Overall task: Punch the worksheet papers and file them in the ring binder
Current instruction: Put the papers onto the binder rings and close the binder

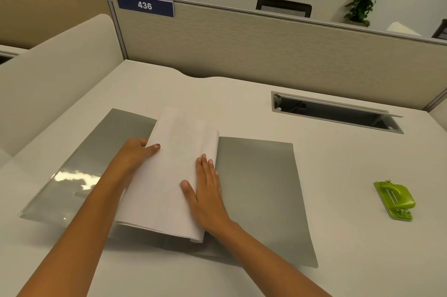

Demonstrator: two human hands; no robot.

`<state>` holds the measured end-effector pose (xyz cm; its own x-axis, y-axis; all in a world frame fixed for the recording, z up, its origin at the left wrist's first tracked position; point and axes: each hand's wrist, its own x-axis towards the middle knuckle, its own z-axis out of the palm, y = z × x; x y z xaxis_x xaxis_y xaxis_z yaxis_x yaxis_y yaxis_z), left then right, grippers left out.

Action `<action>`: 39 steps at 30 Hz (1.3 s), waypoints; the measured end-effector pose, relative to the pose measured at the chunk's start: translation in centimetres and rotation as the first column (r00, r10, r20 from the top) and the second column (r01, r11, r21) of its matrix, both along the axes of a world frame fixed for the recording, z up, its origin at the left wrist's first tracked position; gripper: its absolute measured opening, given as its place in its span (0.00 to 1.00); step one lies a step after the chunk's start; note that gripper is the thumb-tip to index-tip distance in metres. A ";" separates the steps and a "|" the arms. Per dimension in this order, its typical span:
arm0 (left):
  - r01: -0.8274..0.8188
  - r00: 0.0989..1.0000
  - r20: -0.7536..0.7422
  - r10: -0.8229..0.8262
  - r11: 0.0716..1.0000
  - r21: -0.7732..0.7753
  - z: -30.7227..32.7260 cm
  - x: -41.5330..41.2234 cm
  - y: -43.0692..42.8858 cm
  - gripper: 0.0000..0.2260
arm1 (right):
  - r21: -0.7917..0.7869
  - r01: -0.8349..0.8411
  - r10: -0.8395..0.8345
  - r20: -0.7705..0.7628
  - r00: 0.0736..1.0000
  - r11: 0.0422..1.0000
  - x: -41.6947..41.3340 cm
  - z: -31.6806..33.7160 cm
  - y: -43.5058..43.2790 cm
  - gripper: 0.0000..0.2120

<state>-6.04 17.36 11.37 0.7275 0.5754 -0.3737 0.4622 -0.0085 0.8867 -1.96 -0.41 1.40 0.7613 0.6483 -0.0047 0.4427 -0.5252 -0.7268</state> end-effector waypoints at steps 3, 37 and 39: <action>0.007 1.000 0.006 -0.007 1.000 -0.015 0.0 0.2 0.1 0.12 | 0.079 0.045 -0.039 -0.079 0.996 0.996 0.2 0.3 -0.4 0.32; 0.543 0.775 -0.374 -0.510 0.234 0.807 -12.0 4.3 -17.7 0.28 | -0.024 0.664 -0.626 0.309 0.716 0.748 5.6 1.0 -11.1 0.22; 0.539 0.782 -0.374 -0.499 0.238 0.808 -12.8 4.2 -18.0 0.28 | -0.044 0.557 -0.536 0.216 0.816 0.829 5.1 -0.2 -10.3 0.23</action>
